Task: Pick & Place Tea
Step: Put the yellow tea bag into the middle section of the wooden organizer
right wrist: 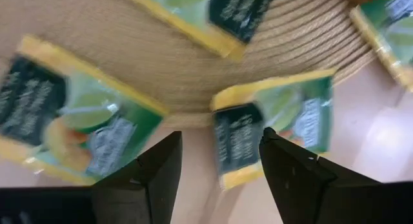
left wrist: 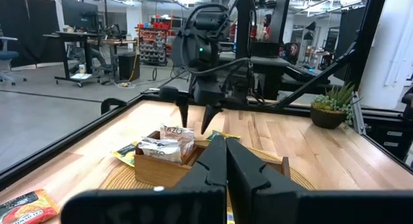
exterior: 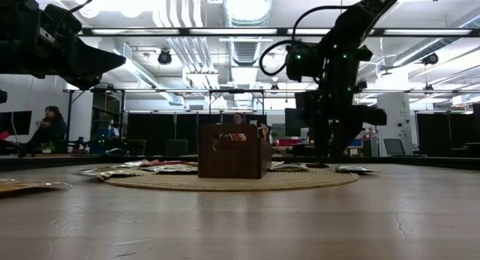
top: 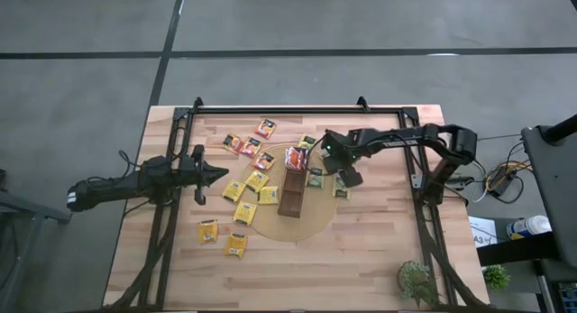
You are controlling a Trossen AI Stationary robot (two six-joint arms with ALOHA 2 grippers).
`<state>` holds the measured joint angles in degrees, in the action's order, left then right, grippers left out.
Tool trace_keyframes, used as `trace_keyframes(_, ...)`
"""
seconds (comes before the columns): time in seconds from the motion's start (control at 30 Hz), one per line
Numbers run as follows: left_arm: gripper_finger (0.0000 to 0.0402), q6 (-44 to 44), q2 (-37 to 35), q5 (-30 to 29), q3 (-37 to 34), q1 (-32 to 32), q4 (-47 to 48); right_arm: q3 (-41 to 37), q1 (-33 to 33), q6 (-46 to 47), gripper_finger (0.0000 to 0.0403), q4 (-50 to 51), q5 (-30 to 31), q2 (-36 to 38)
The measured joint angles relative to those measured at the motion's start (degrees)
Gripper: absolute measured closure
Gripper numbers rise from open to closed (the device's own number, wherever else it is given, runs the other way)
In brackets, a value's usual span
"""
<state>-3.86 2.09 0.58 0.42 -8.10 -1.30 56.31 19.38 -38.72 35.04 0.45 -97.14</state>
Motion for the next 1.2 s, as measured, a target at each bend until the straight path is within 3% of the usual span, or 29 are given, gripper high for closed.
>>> trace_keyframes(1.2,0.0402,0.00,-0.02,0.00,-0.02,-0.02,-0.02,1.56,0.65,-1.38,0.0200,-0.04,1.24,-2.10)
